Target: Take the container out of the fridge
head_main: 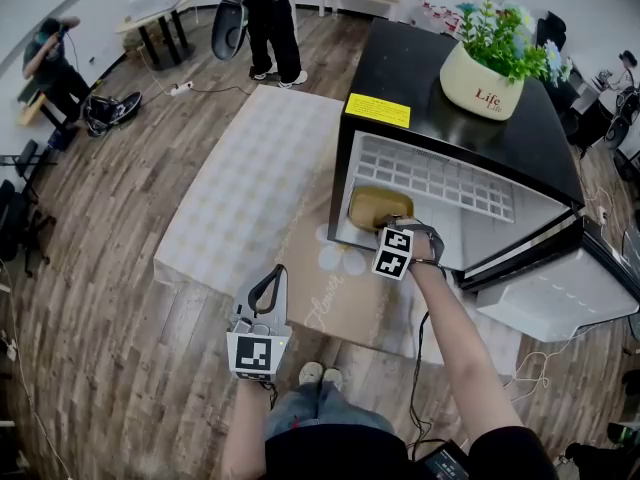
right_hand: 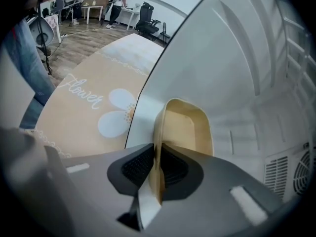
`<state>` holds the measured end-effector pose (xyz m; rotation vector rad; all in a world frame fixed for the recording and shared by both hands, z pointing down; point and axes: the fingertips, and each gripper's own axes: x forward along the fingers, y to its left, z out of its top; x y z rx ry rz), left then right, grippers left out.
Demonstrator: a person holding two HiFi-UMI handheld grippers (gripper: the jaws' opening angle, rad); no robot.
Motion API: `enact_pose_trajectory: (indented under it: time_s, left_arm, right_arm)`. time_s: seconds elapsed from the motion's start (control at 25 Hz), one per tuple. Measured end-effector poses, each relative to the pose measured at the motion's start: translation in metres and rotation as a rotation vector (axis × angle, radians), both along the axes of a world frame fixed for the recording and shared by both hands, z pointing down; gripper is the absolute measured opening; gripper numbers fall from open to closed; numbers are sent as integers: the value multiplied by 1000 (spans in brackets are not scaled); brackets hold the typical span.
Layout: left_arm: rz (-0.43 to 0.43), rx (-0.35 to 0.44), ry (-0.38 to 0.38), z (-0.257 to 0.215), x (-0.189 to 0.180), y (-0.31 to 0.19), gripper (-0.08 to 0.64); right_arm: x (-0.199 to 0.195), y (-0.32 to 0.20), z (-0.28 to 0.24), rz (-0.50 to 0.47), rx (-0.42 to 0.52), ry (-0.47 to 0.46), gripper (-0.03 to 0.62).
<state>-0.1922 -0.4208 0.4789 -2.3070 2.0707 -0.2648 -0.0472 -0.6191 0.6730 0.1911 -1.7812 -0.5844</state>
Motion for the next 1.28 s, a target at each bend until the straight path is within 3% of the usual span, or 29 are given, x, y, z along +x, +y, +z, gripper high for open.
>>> enact_pose_trajectory:
  time_s: [0.24,0.56,0.72,0.96,1.28]
  left_arm:
    - [-1,5,6,-2,0,4,5]
    - [51,23,23,-9,17,5,5]
    - [84,34,32,-12,30,5,5]
    - [136,61,34,-25,49,2,5]
    - [194,104,46,-42,75,-3,5]
  right_arm:
    - [5,10,-5,17,-26,-29,20]
    - [8,49,-31,97,-86,-226,18]
    - [11,77,-61,160,-96,-401,17]
    - [21,122,-125,250,-130,-767,17]
    - [62,154,-198,377,-133,-1149,17]
